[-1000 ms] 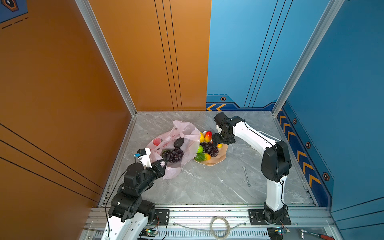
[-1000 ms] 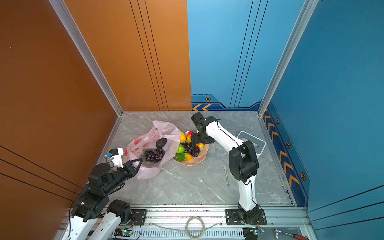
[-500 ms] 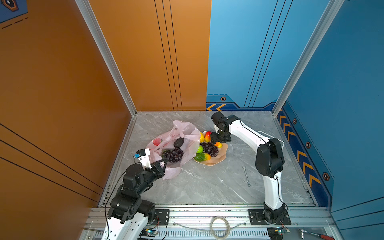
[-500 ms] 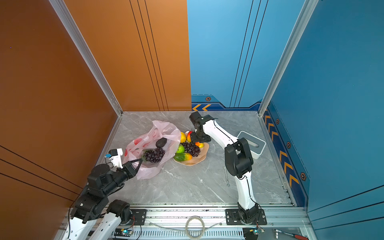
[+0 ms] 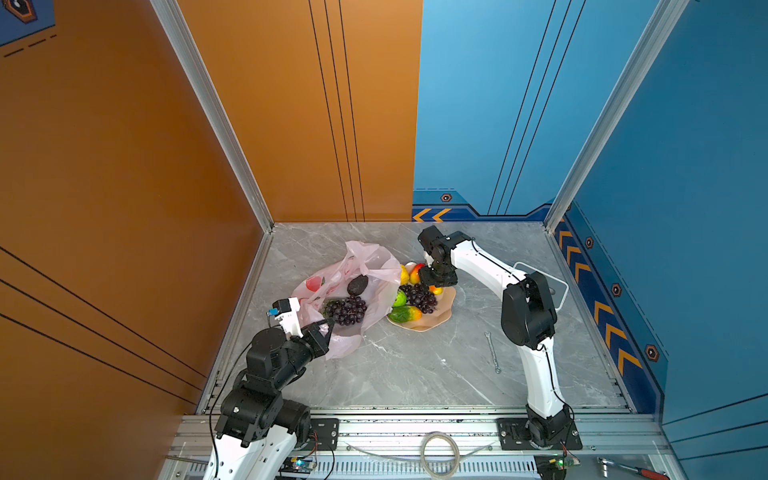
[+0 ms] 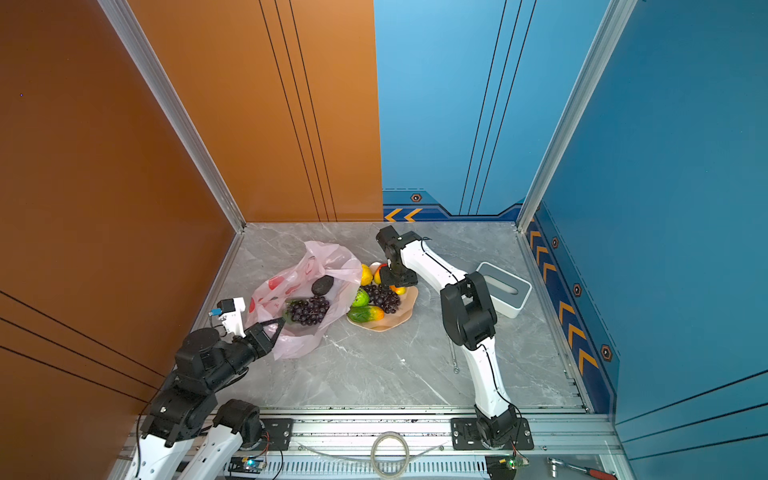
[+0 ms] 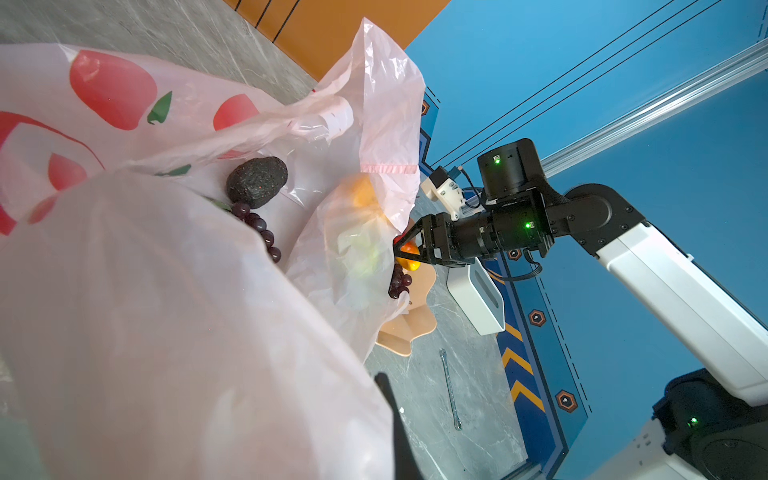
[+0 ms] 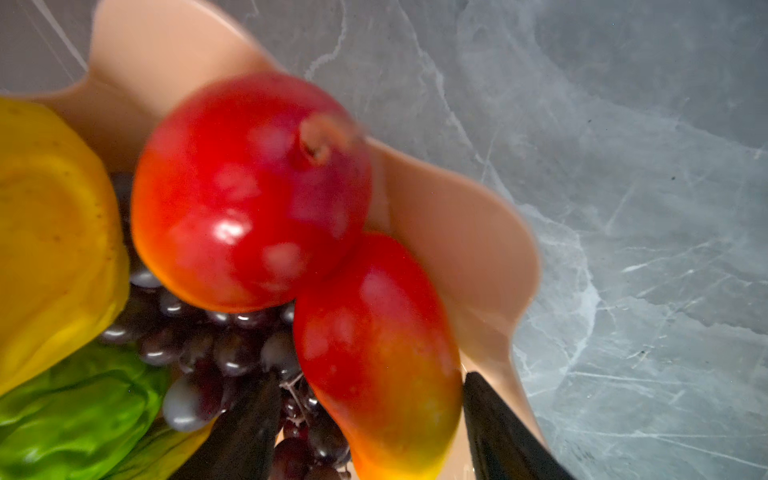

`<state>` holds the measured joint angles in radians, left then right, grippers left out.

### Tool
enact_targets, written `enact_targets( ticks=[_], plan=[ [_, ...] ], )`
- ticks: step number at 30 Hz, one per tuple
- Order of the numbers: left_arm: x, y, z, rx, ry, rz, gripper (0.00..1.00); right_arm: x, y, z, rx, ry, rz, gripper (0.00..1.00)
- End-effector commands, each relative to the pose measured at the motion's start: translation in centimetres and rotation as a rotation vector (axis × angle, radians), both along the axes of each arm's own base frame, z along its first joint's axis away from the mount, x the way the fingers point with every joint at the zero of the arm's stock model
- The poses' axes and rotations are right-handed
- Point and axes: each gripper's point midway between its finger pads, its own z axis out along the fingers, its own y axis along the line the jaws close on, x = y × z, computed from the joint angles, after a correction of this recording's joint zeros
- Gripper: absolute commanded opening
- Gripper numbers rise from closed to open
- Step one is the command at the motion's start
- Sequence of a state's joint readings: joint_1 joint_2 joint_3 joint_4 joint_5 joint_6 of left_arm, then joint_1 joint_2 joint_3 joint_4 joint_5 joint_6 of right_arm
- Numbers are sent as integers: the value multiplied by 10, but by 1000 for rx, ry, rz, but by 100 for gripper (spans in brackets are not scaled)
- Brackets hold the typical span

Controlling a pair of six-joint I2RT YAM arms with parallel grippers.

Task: Place the fruits into the plastic bag
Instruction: 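Lower the right gripper onto the red-yellow mango in the bowl, then close the right gripper on the mango and lift it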

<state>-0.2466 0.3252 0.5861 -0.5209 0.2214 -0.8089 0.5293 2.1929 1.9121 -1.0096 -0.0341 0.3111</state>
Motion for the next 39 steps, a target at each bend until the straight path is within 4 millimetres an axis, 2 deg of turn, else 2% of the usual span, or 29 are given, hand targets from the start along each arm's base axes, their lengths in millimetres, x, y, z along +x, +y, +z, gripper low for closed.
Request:
enact_targets(
  ticks=[1,7,12,15,19,22,32,34,35,39],
  plan=[
    [-3,0,9,-4,-22,-6,0,6,-1,-3,0,2,-8,68],
    [-4,1,8,-7,-21,-3,0,6,0,-7,5,10,-14,68],
    [-4,1,8,-8,-20,-1,0,4,1,-3,10,4,-11,57],
    [-4,1,8,-9,-21,-3,0,3,2,1,16,-10,-11,56],
    [-4,1,9,-11,-21,-4,0,3,2,7,21,-21,-12,44],
    [-5,1,10,-11,-24,-4,0,2,2,12,23,-30,-12,41],
    [-5,1,11,-15,-25,-2,0,-4,3,39,57,-74,-14,37],
    [-5,1,11,-15,-25,-3,0,-7,2,36,55,-65,-14,37],
    [-5,1,11,-15,-26,-3,0,-9,1,50,70,-90,-14,37],
    [-5,1,12,-16,-26,-4,0,-17,-2,60,83,-99,-14,37]
  ],
)
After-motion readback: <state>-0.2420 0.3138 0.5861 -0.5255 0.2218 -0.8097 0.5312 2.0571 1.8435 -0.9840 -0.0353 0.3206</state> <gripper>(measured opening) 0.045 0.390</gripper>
